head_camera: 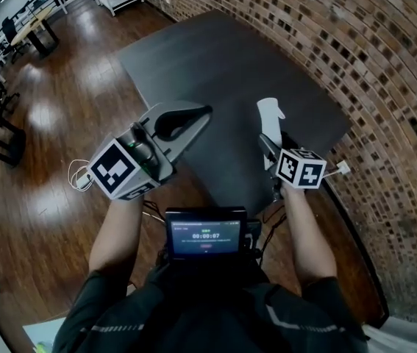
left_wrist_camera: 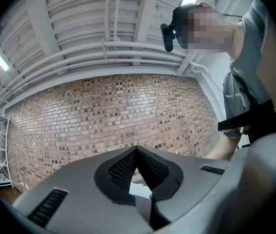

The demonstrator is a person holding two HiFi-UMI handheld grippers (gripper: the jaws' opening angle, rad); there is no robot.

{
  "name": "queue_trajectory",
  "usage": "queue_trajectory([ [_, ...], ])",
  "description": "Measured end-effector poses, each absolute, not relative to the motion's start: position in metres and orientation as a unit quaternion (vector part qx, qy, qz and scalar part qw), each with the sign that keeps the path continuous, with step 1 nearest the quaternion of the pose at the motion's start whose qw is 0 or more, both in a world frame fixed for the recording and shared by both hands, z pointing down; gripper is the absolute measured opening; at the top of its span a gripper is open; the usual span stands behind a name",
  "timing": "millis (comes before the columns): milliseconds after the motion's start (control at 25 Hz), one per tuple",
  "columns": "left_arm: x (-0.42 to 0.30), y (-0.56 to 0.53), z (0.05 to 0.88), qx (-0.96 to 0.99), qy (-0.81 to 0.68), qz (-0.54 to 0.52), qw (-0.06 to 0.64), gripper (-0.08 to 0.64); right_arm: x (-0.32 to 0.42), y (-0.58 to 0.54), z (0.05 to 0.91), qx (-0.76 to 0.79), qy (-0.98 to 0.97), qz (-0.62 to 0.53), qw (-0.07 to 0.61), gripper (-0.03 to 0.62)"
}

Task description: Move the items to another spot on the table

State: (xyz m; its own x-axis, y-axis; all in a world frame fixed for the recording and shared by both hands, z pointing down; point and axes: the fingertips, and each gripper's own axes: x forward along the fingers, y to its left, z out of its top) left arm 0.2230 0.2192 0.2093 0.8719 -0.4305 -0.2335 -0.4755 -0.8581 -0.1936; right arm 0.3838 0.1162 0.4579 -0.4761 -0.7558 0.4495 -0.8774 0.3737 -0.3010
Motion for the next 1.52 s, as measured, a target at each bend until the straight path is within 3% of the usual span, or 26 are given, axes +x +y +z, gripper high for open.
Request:
queue_trajectory([
  [720, 0.138, 0.182, 0.227, -0.938, 0.310, 0.063, 0.139, -0.006, 0.248, 0.082, 0.433, 0.387, -0.893, 0.205, 0.107, 0.279],
  [1120, 0.003, 0.081, 0.241, -0.942, 0.305, 0.072, 0.123, -0.006, 0.123, 0.013, 0.441, 0.392, -0.887, 0.211, 0.122, 0.279],
  [1520, -0.133, 0.005, 0.219, -0.939, 0.291, 0.098, 0.155, -0.006, -0.013, -0.049, 0.417, 0.402, -0.885, 0.205, 0.113, 0.279],
])
